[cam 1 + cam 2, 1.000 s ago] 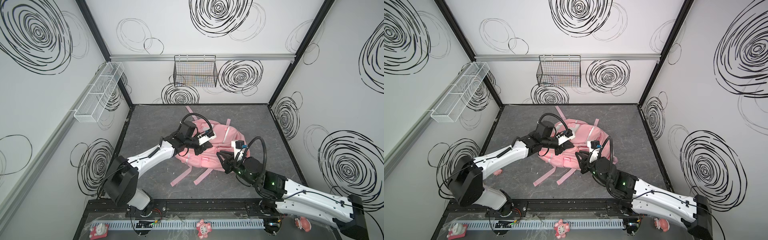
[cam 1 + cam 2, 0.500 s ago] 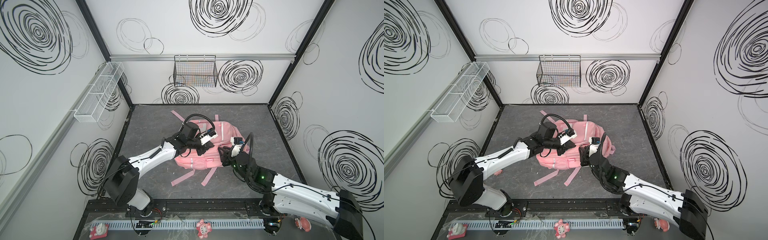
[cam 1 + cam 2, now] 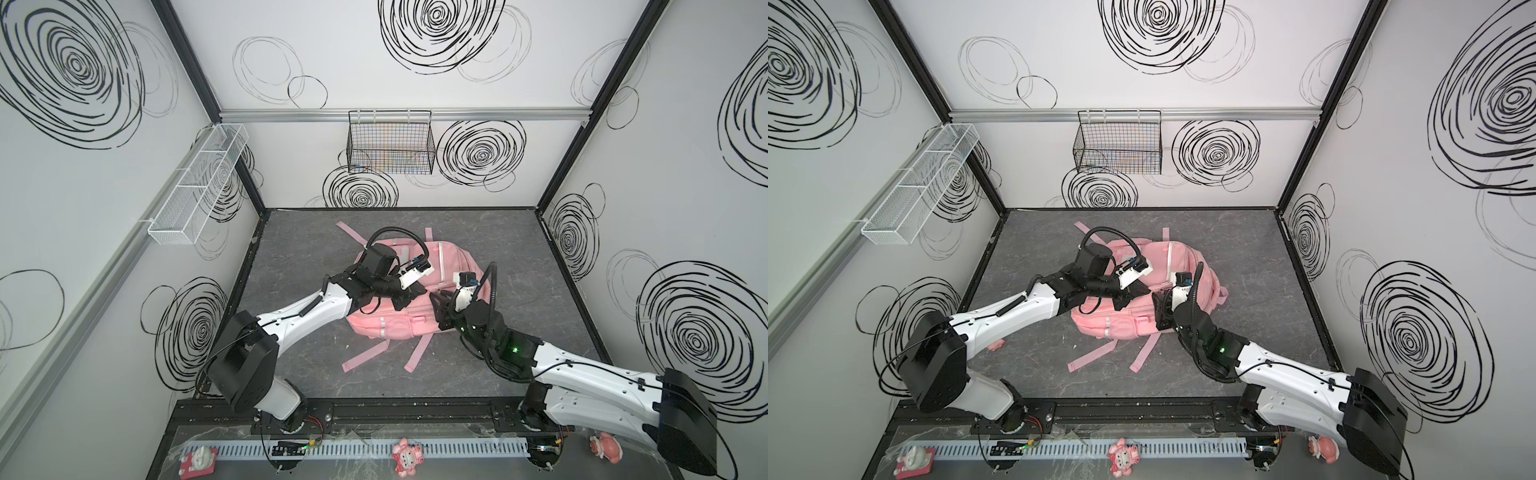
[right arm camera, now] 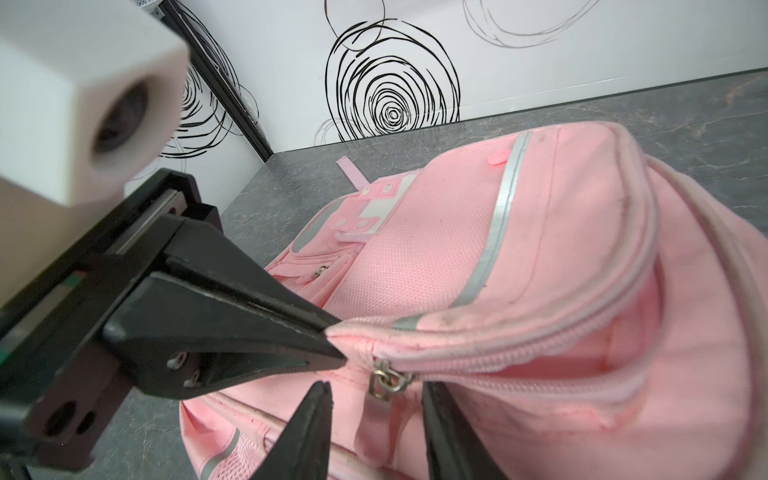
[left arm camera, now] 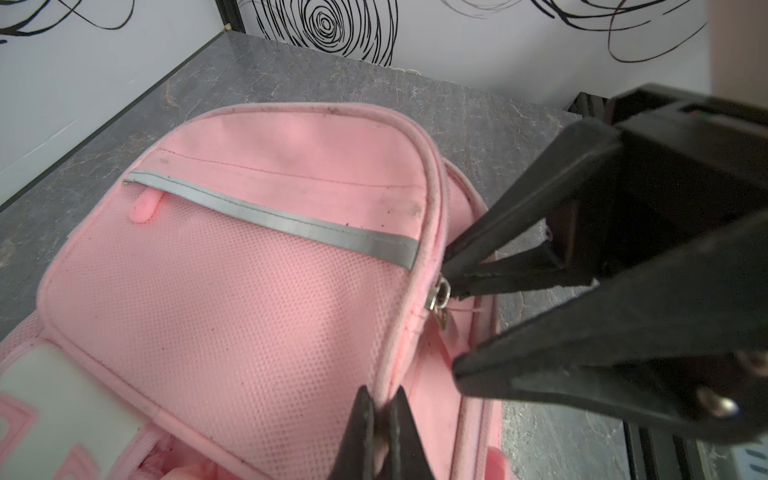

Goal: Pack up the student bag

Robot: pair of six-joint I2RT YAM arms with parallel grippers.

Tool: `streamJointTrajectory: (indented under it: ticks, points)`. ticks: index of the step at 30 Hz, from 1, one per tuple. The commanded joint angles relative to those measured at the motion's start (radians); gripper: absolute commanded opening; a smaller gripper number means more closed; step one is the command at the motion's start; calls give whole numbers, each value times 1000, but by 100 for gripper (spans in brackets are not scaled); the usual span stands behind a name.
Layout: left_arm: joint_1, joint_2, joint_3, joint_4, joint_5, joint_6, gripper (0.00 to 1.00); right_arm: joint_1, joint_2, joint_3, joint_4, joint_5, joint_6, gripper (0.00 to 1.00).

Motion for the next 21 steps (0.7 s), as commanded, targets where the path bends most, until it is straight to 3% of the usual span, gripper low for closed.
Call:
streamJointTrajectory:
  ticks: [1,7,13,18,21]
  points:
    - [-11,-42,46,161,122,-42,0,-6,42,6,-67,38,-1,36]
    - [-11,-49,45,166,133,-43,0,-9,65,28,-126,96,-13,34]
    - [-10,-47,44,170,143,-47,0,-11,74,38,-138,97,-13,19]
    - [-6,-43,49,171,141,-53,0,-13,75,48,-163,88,-10,14]
    - [-4,-48,45,166,134,-41,0,-16,68,58,-193,91,-4,5]
